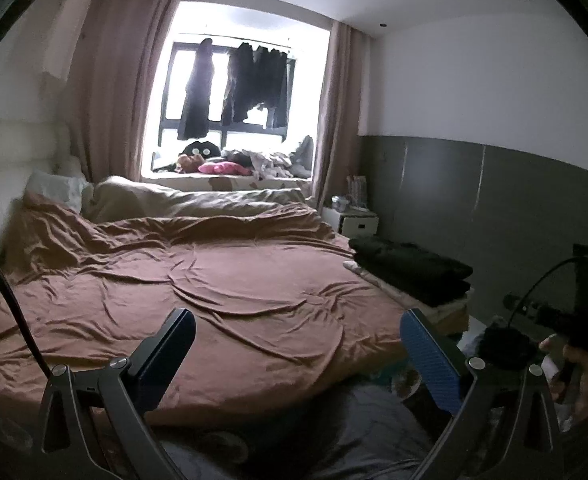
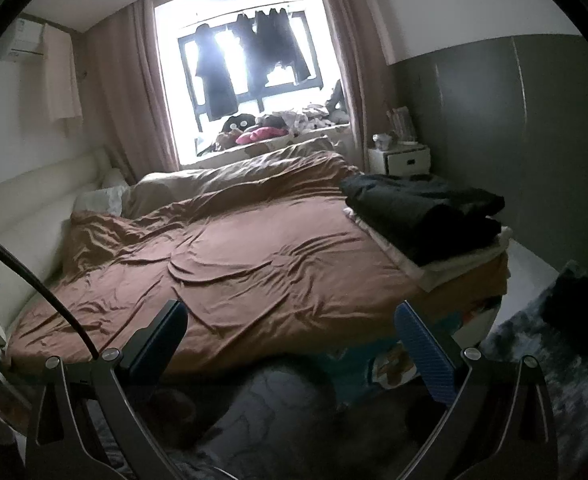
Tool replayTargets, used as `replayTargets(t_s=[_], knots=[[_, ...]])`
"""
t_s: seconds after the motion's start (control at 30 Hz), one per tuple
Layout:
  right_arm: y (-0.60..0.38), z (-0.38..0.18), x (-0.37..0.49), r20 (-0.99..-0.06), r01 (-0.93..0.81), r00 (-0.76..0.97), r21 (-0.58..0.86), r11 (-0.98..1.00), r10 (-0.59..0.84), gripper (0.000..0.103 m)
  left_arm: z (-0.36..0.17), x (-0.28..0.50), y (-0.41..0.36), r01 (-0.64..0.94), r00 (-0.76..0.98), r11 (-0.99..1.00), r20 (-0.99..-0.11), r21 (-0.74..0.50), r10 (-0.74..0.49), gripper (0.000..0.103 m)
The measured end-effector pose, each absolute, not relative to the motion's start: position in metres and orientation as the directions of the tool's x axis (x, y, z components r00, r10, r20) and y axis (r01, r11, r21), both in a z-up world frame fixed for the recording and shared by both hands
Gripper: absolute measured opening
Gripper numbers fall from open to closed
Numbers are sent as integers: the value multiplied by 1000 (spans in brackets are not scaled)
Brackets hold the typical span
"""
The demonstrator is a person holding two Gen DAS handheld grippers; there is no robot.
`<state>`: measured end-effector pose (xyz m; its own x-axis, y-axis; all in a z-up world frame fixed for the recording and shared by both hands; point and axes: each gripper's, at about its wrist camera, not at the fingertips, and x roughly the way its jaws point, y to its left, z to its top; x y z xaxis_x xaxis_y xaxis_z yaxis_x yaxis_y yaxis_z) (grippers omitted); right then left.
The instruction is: Fold large clothes
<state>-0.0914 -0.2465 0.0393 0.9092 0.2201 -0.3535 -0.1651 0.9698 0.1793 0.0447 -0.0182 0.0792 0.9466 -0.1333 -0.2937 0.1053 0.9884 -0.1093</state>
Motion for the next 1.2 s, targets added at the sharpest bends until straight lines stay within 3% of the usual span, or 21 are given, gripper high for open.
replayTargets(t_s=[1.2], knots=[[-217,38,-104,-365,-189,901,152,970,233,103,65,44,-12,67,933,987,-341,-144,-113,103]])
